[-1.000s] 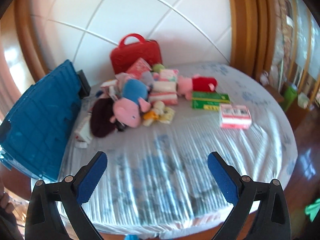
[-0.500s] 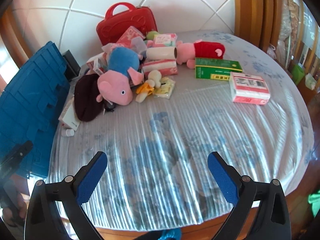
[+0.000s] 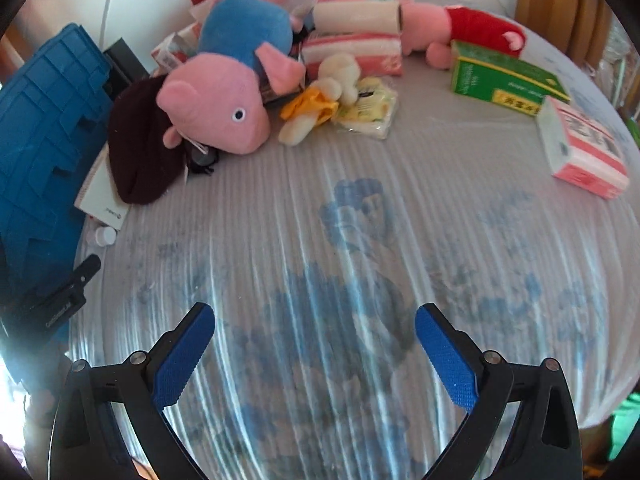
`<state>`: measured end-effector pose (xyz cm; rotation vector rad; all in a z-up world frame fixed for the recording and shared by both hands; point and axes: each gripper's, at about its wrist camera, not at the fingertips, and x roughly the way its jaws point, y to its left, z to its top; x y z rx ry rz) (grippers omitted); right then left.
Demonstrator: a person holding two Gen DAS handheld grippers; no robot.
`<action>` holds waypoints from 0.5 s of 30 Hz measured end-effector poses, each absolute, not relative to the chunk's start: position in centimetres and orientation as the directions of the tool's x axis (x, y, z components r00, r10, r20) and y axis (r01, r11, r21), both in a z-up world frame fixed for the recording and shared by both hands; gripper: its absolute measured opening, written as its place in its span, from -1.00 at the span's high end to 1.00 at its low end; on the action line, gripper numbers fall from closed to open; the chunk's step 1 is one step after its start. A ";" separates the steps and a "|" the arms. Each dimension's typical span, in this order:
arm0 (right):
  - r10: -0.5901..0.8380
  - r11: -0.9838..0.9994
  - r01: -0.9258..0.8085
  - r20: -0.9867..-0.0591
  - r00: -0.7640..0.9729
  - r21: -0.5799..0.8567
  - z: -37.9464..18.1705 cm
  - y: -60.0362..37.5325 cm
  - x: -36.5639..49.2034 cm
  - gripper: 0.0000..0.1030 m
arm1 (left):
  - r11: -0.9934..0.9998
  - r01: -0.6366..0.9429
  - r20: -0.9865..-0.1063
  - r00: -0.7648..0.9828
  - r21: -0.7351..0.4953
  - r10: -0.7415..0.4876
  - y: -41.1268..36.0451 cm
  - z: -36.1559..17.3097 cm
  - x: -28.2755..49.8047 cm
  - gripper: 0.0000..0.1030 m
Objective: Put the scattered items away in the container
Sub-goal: 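Grasp the small white bottle with the left tool while the right tool grasps the white teddy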
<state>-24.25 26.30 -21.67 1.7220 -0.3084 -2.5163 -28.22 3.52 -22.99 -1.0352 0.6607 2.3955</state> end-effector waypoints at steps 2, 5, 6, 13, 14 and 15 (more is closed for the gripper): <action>-0.184 -0.978 -0.030 -0.917 -0.354 0.208 -22.5 25.8 -25.7 -0.98 | -0.786 -0.550 -0.749 -0.638 0.282 0.178 4.5 -23.6 -28.9 -0.98; -0.211 -0.974 0.000 -0.912 -0.351 0.226 -23.2 25.1 -27.5 -0.98 | -0.804 -0.520 -0.752 -0.642 0.288 0.146 5.2 -24.5 -30.3 -0.98; -0.219 -0.973 0.009 -0.911 -0.350 0.231 -23.3 24.9 -28.0 -0.98 | -0.813 -0.506 -0.758 -0.640 0.290 0.128 5.3 -24.9 -30.8 -0.98; -0.197 -0.979 0.037 -0.900 -0.388 0.199 -23.2 25.7 -30.8 -0.98 | -0.847 -0.499 -0.812 -0.562 0.182 0.156 4.4 -26.3 -33.8 -0.65; -0.183 -0.982 0.027 -0.898 -0.401 0.188 -23.2 26.1 -31.2 -0.97 | -0.850 -0.503 -0.818 -0.549 0.158 0.173 4.4 -26.4 -33.9 -0.54; -0.166 -0.984 0.016 -0.894 -0.416 0.175 -23.1 26.6 -31.7 -0.97 | -0.851 -0.507 -0.821 -0.540 0.139 0.188 4.3 -26.4 -33.9 -0.44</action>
